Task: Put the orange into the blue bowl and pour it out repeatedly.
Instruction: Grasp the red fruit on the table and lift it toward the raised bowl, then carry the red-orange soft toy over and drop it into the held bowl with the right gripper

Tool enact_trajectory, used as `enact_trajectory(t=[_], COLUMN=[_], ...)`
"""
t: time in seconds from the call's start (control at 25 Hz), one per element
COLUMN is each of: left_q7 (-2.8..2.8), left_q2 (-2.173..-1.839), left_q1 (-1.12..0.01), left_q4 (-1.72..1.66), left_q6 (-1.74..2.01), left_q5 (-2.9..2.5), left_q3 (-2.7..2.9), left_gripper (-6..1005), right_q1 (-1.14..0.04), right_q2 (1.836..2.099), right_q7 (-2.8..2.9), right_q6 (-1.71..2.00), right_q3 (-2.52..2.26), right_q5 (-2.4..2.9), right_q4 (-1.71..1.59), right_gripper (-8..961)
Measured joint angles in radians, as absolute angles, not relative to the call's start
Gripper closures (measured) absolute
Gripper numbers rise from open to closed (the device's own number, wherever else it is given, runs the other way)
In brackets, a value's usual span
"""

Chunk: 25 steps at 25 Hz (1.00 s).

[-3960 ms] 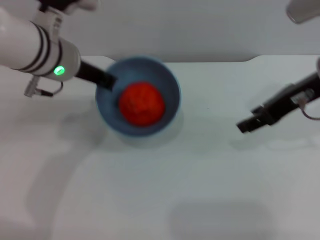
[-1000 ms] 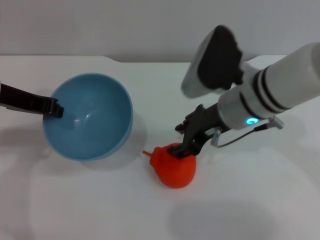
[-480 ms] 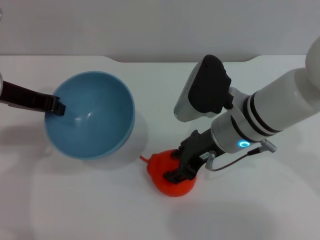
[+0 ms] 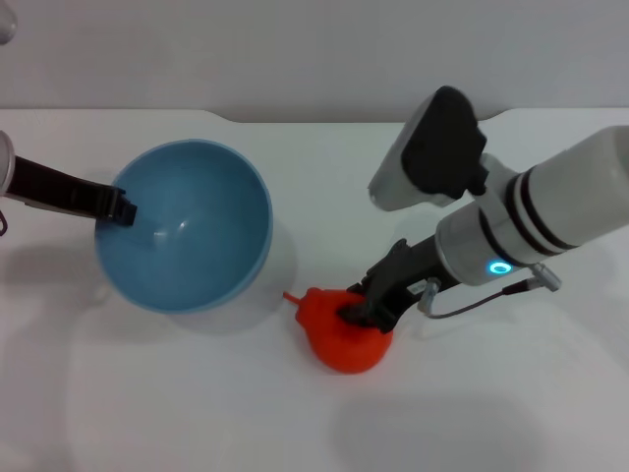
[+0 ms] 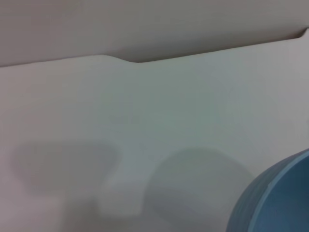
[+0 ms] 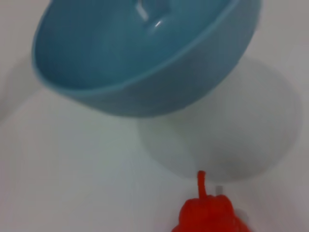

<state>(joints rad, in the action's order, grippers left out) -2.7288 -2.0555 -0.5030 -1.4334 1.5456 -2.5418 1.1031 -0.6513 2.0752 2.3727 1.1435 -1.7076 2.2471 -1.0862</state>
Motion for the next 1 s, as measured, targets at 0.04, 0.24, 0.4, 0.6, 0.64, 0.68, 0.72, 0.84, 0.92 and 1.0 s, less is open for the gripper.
enact_trajectory(t=[0.04, 0.24, 0.4, 0.6, 0.64, 0.68, 0.72, 0.84, 0.92, 1.0], left_q7=[-2.728, -2.727, -2.727, -2.734, -2.736, -2.737, -2.740, -2.763, -2.786, -2.799], left_q2=[-2.055, -2.055, -2.055, -2.057, -2.058, -2.060, -2.063, -2.069, -2.070, -2.071], left_q1=[-0.503, -0.511, -0.520, -0.570, -0.589, -0.604, -0.633, -0.687, -0.714, -0.737], left_q4=[-1.433, -1.421, -1.399, -1.310, -1.281, -1.261, -1.231, -1.185, -1.175, -1.173], left_q6=[1.546, 1.546, 1.540, 1.511, 1.500, 1.495, 1.486, 1.461, 1.446, 1.437], left_q5=[-2.542, -2.542, -2.543, -2.544, -2.544, -2.542, -2.540, -2.535, -2.530, -2.516], left_q3=[1.105, 1.113, 1.146, 1.246, 1.269, 1.285, 1.313, 1.382, 1.432, 1.466], left_gripper=[1001, 1001, 1001, 1001, 1000, 1000, 1000, 1000, 1000, 1001], right_q1=[-0.639, -0.579, -0.534, -0.510, -0.510, -0.510, -0.509, -0.508, -0.514, -0.523], right_q2=[2.075, 2.074, 2.075, 2.077, 2.076, 2.075, 2.074, 2.075, 2.076, 2.076], right_q7=[2.371, 2.365, 2.334, 2.304, 2.289, 2.268, 2.236, 2.150, 2.121, 2.115], right_q6=[1.145, 1.190, 1.310, 1.443, 1.456, 1.464, 1.467, 1.471, 1.474, 1.474], right_q3=[-1.696, -1.610, -1.465, -1.307, -1.285, -1.270, -1.261, -1.270, -1.304, -1.343], right_q5=[2.247, 2.250, 2.247, 2.169, 2.132, 2.093, 2.052, 1.962, 1.942, 1.947], right_q4=[-1.100, -1.180, -1.287, -1.467, -1.494, -1.516, -1.529, -1.545, -1.543, -1.535], right_gripper=[642, 790, 849, 906, 915, 924, 924, 923, 923, 923])
